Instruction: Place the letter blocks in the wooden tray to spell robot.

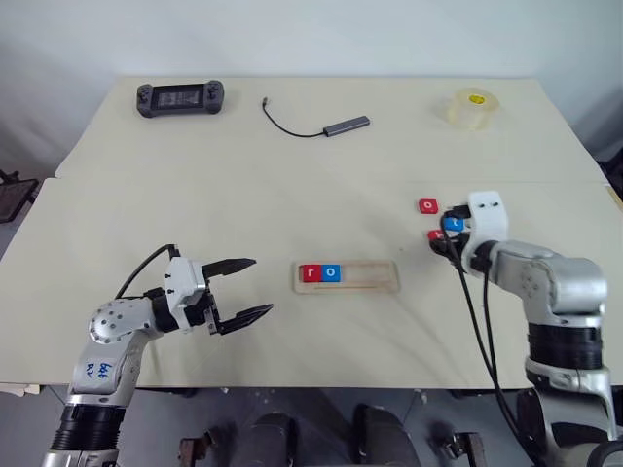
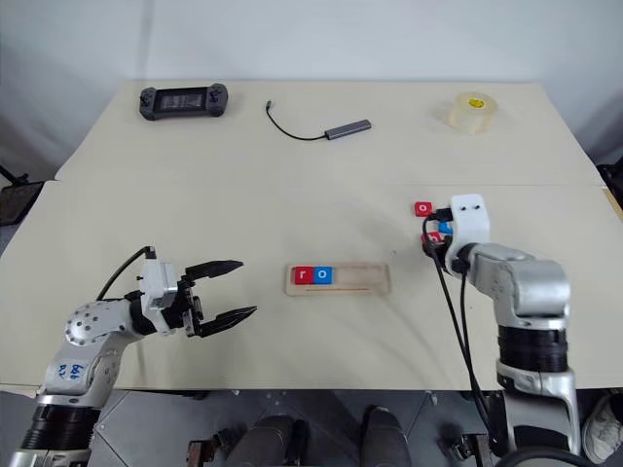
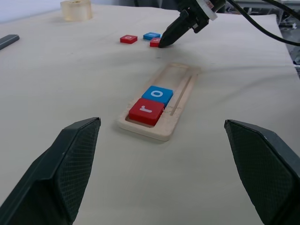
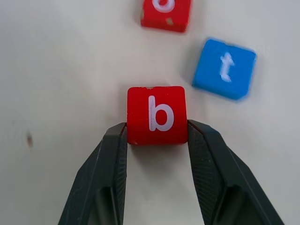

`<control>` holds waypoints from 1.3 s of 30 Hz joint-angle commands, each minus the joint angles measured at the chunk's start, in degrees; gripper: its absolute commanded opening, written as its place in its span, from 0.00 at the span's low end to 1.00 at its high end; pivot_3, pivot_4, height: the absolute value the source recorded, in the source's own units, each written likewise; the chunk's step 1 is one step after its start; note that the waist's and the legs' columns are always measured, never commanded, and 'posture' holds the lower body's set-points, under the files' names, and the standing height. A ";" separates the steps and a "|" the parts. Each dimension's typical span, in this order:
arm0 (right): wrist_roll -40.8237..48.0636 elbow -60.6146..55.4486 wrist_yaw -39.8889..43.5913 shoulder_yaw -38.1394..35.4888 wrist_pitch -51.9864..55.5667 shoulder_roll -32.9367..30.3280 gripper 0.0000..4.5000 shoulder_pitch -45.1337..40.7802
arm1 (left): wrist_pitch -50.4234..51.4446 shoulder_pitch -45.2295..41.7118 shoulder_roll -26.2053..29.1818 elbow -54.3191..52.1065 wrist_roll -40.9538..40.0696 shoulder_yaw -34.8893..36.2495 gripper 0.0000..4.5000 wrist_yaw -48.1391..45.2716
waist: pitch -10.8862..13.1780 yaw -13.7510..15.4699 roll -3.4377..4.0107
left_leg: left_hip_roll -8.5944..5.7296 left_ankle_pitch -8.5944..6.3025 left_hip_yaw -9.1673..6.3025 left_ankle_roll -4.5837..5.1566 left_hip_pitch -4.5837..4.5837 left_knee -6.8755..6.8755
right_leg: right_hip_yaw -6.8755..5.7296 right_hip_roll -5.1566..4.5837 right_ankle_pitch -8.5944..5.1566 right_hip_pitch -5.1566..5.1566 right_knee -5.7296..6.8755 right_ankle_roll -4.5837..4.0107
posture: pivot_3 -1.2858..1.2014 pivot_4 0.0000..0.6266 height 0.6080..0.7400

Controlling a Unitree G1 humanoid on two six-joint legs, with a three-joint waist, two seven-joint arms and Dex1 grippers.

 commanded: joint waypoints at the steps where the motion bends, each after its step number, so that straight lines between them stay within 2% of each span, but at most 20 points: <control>1: 2.23 -13.24 -0.02 -7.14 9.59 -0.47 0.32 3.44 | -0.84 -2.85 -0.83 2.31 -0.28 -1.43 1.00 -2.02 | 0.00 0.08 0.00 | 0.01 0.00 -0.01 0.00 0.00 -0.01 | 0.00 0.01 0.00 0.00 0.01 0.00 | 0.52 0.24 1.00; 7: 2.89 -25.61 -0.90 -12.94 17.92 4.83 0.32 9.31 | -1.70 -7.20 -2.14 7.14 0.19 -3.43 1.00 -4.70 | 0.00 -0.30 0.00 | 0.06 0.00 0.04 -0.02 0.04 -0.01 | 0.01 0.06 0.00 0.00 0.03 0.00 | 0.52 0.24 1.00; 11: 2.71 -29.93 -2.35 -12.25 17.92 10.13 0.32 13.21 | -1.84 -9.82 -2.68 9.25 0.25 -4.36 1.00 -6.06 | 0.00 -0.40 0.00 | 0.04 0.01 0.07 -0.02 0.04 -0.02 | 0.06 0.06 0.00 -0.02 0.07 0.00 | 0.52 0.24 1.00; 14: 2.06 -30.68 -2.79 -10.45 17.92 11.39 0.32 13.86 | -1.91 -10.64 -2.89 9.84 0.45 -4.45 1.00 -6.35 | 0.00 -0.41 0.00 | 0.02 0.01 0.08 -0.01 0.05 -0.01 | 0.09 0.05 0.00 -0.04 0.10 0.00 | 0.52 0.24 1.00; 19: 2.32 -28.50 -0.86 -9.62 17.04 8.99 0.70 13.03 | -2.10 -10.15 -2.71 9.23 0.53 -3.93 1.00 -6.28 | 0.00 -0.41 0.00 | 0.01 0.01 0.07 -0.01 0.07 -0.02 | 0.10 0.05 0.00 -0.05 0.11 0.00 | 0.52 0.24 1.00; 22: 5.19 -26.42 5.11 -9.45 15.73 1.82 0.94 13.22 | -2.18 -9.55 -2.50 8.59 0.53 -3.52 1.00 -5.96 | 0.00 -0.26 0.00 | -0.02 0.01 0.06 0.00 0.05 -0.02 | 0.10 0.03 0.00 -0.04 0.10 0.00 | 0.52 0.24 1.00; 23: 6.05 -25.17 7.33 -9.11 15.09 -1.46 0.94 13.54 | -2.22 -9.41 -2.42 8.49 0.52 -3.41 1.00 -5.95 | 0.00 -0.25 0.00 | -0.04 0.01 0.06 0.02 0.05 -0.02 | 0.11 0.01 0.00 -0.04 0.09 0.00 | 0.52 0.24 1.00; 25: 7.72 -22.41 13.29 -7.37 10.40 -8.49 0.94 14.91 | -2.28 -9.08 -2.25 8.18 0.49 -3.24 1.00 -5.95 | 0.00 -0.22 -0.01 | -0.04 0.00 0.05 0.04 0.04 -0.02 | 0.10 0.01 0.00 -0.02 0.05 0.00 | 0.52 0.24 1.00; 29: 8.41 -14.19 33.59 -2.44 -12.47 -20.96 0.94 18.58 | -1.07 -8.32 -1.55 6.36 -0.74 -2.93 1.00 -6.60 | 0.02 -0.34 -0.04 | -0.01 0.00 0.12 0.05 0.05 -0.07 | 0.08 0.03 0.01 0.02 -0.09 0.02 | 0.52 0.24 1.00; 31: 8.45 -9.90 44.33 -0.83 -25.46 -22.90 0.94 19.48 | -0.47 -8.06 -1.17 5.24 -1.15 -2.97 1.00 -6.93 | 0.03 -0.40 -0.06 | 0.03 0.01 0.13 0.05 0.07 -0.09 | 0.05 0.05 0.02 0.07 -0.14 0.05 | 0.52 0.24 1.00; 33: 6.25 -4.56 51.70 1.96 -36.10 -24.58 0.94 19.40 | 0.03 -7.91 -0.91 4.23 -1.42 -2.96 1.00 -7.13 | 0.04 -0.46 -0.08 | 0.07 0.01 0.18 0.05 0.11 -0.09 | 0.05 0.07 0.04 0.12 -0.24 0.09 | 0.52 0.24 1.00; 37: -1.96 9.51 59.45 10.64 -53.60 -26.07 0.94 15.20 | 0.30 -7.59 -1.06 2.35 -1.44 -2.90 1.00 -6.61 | 0.06 -0.43 -0.10 | 0.09 0.01 0.21 0.06 0.17 -0.05 | 0.04 0.07 0.08 0.23 -0.33 0.17 | 0.52 0.24 1.00; 39: -4.76 15.76 61.00 13.71 -58.23 -25.15 0.94 11.84 | 0.38 -7.29 -1.33 1.10 -1.65 -2.47 1.00 -5.83 | 0.06 -0.43 -0.11 | 0.09 0.01 0.20 0.06 0.15 0.00 | 0.04 0.05 0.09 0.23 -0.34 0.19 | 0.52 0.24 1.00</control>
